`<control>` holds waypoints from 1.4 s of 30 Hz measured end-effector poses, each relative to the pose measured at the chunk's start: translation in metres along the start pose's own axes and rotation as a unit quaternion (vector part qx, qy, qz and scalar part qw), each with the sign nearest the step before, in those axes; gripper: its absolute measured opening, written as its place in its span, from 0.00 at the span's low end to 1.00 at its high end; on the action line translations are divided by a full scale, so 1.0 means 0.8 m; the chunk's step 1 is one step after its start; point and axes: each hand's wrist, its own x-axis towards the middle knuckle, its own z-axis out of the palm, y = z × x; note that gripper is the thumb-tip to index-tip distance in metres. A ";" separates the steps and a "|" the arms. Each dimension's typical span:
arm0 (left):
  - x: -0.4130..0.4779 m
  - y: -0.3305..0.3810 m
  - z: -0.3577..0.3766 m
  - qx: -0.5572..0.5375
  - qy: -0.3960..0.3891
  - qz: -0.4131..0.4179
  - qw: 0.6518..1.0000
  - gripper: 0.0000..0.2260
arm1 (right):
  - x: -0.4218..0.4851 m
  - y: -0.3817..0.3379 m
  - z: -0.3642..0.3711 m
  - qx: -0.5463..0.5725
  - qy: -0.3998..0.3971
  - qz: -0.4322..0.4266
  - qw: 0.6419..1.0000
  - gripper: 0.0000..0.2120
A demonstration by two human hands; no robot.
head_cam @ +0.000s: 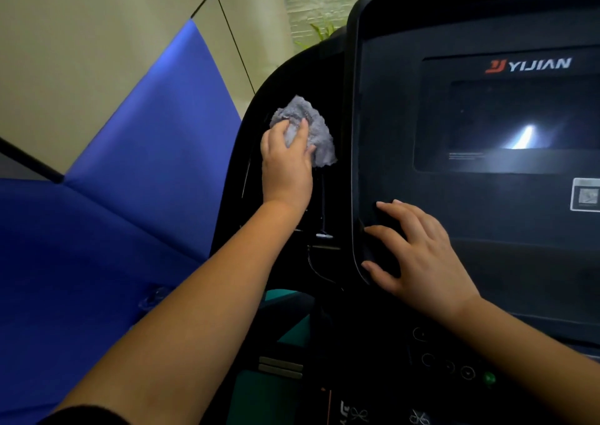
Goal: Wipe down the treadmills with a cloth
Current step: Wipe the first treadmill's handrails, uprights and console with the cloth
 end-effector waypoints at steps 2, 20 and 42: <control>0.025 0.016 -0.001 -0.079 0.032 -0.017 0.996 0.14 | 0.000 0.000 0.000 -0.001 0.001 0.000 1.000 0.23; -0.034 -0.001 -0.021 -0.090 -0.166 0.114 0.975 0.11 | 0.001 0.000 -0.001 -0.003 0.002 0.001 1.000 0.23; -0.025 -0.008 -0.027 0.016 -0.034 0.059 0.998 0.14 | 0.000 0.002 0.002 0.006 0.013 -0.007 1.000 0.23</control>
